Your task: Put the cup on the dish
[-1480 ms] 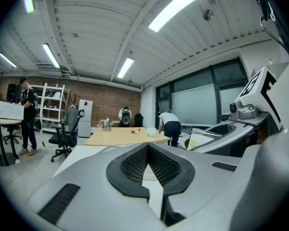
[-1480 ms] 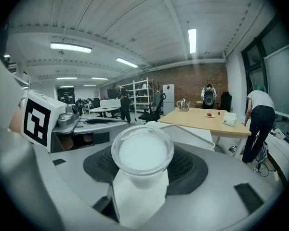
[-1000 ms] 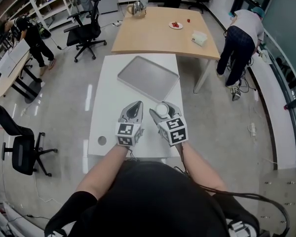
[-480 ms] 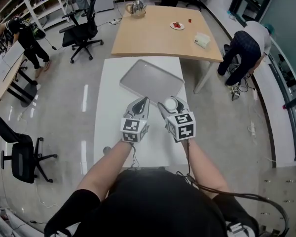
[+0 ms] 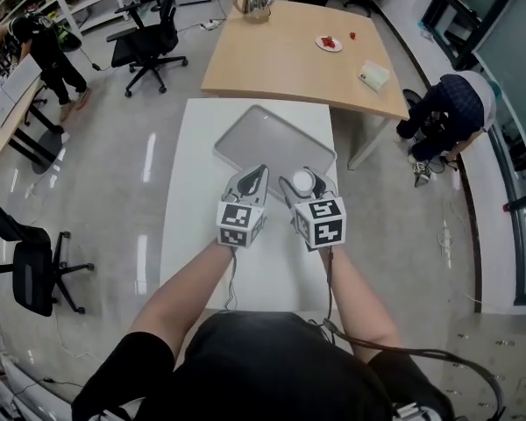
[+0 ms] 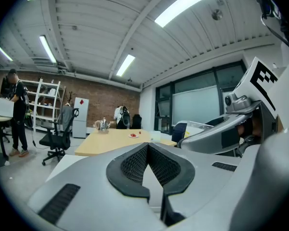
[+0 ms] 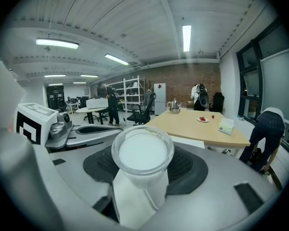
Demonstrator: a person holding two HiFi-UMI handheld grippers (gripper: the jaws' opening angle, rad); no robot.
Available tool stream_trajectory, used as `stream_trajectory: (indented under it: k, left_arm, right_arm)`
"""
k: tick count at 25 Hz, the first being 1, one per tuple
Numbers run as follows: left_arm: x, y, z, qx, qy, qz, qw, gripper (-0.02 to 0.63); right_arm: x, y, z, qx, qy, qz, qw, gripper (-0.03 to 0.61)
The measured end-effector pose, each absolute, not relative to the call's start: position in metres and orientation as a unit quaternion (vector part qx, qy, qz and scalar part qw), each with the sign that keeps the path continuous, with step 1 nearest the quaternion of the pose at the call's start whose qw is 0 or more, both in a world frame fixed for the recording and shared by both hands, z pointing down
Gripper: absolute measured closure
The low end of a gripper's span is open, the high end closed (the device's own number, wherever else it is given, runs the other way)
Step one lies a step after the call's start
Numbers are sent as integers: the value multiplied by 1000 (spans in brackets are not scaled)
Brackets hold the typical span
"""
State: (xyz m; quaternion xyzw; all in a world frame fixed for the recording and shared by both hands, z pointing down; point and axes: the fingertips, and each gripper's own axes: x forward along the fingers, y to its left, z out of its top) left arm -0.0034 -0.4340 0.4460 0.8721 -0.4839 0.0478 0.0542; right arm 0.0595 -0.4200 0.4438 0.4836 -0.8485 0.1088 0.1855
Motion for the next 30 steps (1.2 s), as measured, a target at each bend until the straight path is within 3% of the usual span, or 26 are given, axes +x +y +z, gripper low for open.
stream_trajectory:
  k: [16,23,30]
  left_arm:
    - [-4,-579,569,852,-510,99,63,606]
    - [-7,-602,628,845,-516,105,94,607]
    - [-16,-601,633,844,-517,89,105,607]
  right_arm:
    - [54,-582,567,464,-844,141,228,344]
    - [35,-606,638,448,-840,172,253,344]
    - [29,-602,671,453,-832,166,273,343]
